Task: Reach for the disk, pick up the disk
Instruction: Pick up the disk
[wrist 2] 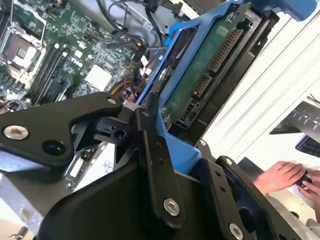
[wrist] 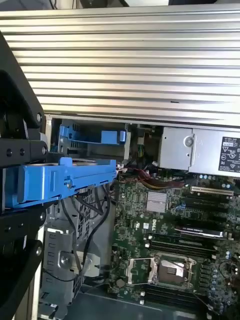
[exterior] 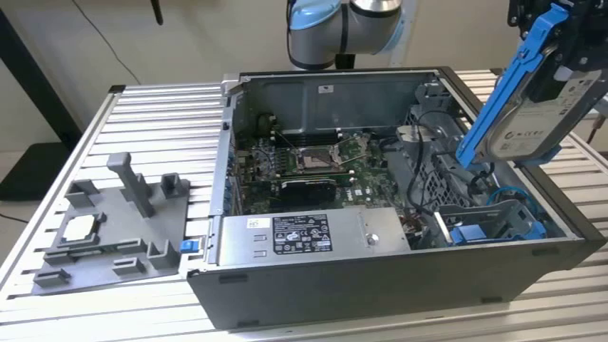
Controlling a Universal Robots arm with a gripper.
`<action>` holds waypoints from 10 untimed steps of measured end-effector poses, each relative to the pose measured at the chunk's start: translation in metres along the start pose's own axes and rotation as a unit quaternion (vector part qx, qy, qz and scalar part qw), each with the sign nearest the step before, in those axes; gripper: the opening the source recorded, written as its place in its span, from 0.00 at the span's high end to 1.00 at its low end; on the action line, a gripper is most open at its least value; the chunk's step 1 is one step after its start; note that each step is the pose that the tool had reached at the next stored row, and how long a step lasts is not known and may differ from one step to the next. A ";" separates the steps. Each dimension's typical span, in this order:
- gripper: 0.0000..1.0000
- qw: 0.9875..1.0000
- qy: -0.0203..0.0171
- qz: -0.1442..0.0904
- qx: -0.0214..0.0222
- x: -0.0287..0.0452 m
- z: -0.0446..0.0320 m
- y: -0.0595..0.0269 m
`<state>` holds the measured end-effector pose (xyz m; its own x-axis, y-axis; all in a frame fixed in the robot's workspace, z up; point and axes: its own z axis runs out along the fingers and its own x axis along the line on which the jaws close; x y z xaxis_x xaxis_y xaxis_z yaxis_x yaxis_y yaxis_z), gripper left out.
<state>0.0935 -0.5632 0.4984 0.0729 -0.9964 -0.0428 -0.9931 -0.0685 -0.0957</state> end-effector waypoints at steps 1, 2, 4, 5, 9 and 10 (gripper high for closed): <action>1.00 1.000 0.000 0.000 0.002 0.0032 0.0007 0.0014; 1.00 1.000 0.000 0.000 0.004 0.0064 0.0016 0.0029; 1.00 1.000 0.000 0.000 0.007 0.0126 0.0030 0.0059; 1.00 1.000 0.000 0.000 0.009 0.0155 0.0038 0.0074; 1.00 1.000 -0.001 -0.001 0.016 0.0259 0.0067 0.0139; 1.00 1.000 -0.001 -0.001 0.018 0.0279 0.0074 0.0158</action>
<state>0.0805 -0.5917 0.4883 0.0745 -0.9962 -0.0454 -0.9889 -0.0679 -0.1320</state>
